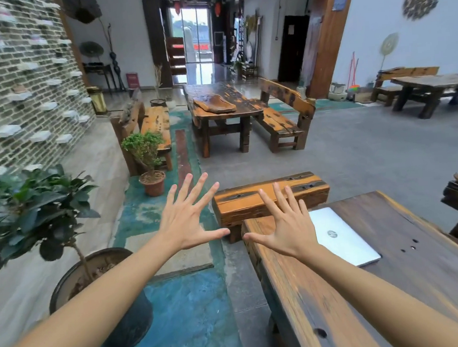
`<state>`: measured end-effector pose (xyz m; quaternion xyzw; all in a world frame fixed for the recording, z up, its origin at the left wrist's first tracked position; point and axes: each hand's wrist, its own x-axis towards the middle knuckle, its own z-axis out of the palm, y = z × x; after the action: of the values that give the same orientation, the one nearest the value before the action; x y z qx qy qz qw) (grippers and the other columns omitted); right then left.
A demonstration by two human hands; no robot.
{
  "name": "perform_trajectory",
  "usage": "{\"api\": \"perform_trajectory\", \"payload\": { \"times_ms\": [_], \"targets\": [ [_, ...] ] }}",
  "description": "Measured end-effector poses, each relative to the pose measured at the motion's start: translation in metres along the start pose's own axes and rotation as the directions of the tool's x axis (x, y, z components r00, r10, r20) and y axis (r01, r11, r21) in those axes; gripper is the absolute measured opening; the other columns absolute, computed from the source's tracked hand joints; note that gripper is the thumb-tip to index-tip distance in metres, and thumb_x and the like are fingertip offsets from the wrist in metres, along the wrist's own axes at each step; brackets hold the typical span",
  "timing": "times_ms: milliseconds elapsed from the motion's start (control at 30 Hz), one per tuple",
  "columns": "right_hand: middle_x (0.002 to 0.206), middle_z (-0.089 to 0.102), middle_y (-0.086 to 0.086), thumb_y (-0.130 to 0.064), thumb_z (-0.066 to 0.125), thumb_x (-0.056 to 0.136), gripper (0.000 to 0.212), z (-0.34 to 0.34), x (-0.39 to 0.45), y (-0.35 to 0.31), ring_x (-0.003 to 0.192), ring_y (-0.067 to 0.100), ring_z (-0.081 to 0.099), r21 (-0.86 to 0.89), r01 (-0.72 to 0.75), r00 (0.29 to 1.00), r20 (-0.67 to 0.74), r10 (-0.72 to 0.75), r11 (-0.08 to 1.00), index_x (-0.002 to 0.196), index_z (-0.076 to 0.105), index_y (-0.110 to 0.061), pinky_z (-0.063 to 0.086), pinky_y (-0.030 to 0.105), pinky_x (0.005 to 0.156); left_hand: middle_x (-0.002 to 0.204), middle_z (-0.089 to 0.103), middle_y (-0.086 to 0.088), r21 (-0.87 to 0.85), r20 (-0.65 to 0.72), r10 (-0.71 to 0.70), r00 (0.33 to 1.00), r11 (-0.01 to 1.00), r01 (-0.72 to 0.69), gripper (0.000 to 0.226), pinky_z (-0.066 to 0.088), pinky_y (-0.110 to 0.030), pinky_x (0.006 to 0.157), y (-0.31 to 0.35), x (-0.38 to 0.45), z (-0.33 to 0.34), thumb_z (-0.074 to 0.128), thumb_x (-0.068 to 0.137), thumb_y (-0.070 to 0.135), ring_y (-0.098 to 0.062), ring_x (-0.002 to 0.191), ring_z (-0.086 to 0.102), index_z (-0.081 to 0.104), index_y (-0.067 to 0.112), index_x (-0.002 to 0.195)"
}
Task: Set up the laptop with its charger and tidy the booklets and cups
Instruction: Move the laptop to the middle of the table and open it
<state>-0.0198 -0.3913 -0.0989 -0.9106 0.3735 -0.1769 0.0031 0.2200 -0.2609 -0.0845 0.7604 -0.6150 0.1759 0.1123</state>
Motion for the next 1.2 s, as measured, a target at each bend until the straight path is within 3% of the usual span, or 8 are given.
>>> {"api": "perform_trajectory", "payload": {
  "times_ms": [333, 533, 733, 1067, 1200],
  "targets": [
    [0.17, -0.012, -0.004, -0.103, 0.031, 0.066, 0.114, 0.061, 0.039, 0.038, 0.157, 0.025, -0.01, 0.019, -0.236, 0.968, 0.088, 0.233, 0.972, 0.159, -0.003, -0.046, 0.016, 0.058, 0.124, 0.169, -0.003, 0.005, -0.093, 0.093, 0.135, 0.986, 0.988, -0.127, 0.108, 0.005, -0.058, 0.123, -0.016, 0.079, 0.098, 0.027, 0.068, 0.1, -0.029, 0.156, -0.003, 0.002, 0.044, 0.157],
    [0.17, -0.008, -0.007, -0.106, 0.028, 0.063, 0.113, 0.107, 0.043, 0.084, 0.157, 0.027, -0.008, 0.063, -0.388, 0.919, 0.102, 0.381, 0.92, 0.157, -0.003, -0.051, 0.008, 0.057, 0.123, 0.169, -0.003, 0.005, -0.175, 0.161, 0.242, 0.957, 0.961, -0.214, 0.107, 0.007, -0.06, 0.122, 0.011, 0.129, 0.158, 0.03, 0.07, 0.098, -0.03, 0.155, -0.003, 0.002, 0.044, 0.157],
    [0.169, -0.007, -0.008, -0.106, 0.027, 0.063, 0.113, 0.157, 0.062, 0.145, 0.157, 0.024, -0.009, 0.04, -0.526, 0.846, 0.124, 0.518, 0.85, 0.157, -0.001, -0.05, 0.01, 0.055, 0.123, 0.169, -0.006, 0.005, -0.221, 0.249, 0.324, 0.913, 0.936, -0.272, 0.108, 0.005, -0.06, 0.122, 0.043, 0.198, 0.222, 0.025, 0.068, 0.099, -0.03, 0.155, -0.006, -0.003, 0.045, 0.157],
    [0.17, -0.009, -0.005, -0.105, 0.026, 0.062, 0.117, 0.211, 0.095, 0.25, 0.157, 0.026, -0.008, 0.045, -0.801, 0.588, 0.246, 0.77, 0.597, 0.158, -0.005, -0.047, 0.011, 0.054, 0.124, 0.167, -0.015, 0.006, -0.327, 0.399, 0.463, 0.791, 0.878, -0.349, 0.106, -0.003, -0.056, 0.121, 0.112, 0.327, 0.325, 0.019, 0.07, 0.098, -0.027, 0.155, -0.011, -0.011, 0.044, 0.156],
    [0.171, -0.005, -0.001, -0.102, 0.033, 0.066, 0.117, 0.219, 0.089, 0.28, 0.158, 0.029, -0.005, 0.038, -0.895, 0.433, 0.316, 0.844, 0.445, 0.16, -0.001, -0.042, 0.014, 0.056, 0.124, 0.167, -0.016, 0.006, -0.394, 0.455, 0.506, 0.732, 0.852, -0.345, 0.104, -0.001, -0.057, 0.122, 0.139, 0.352, 0.356, 0.02, 0.072, 0.097, -0.027, 0.155, -0.01, -0.011, 0.044, 0.156]
  ]
}}
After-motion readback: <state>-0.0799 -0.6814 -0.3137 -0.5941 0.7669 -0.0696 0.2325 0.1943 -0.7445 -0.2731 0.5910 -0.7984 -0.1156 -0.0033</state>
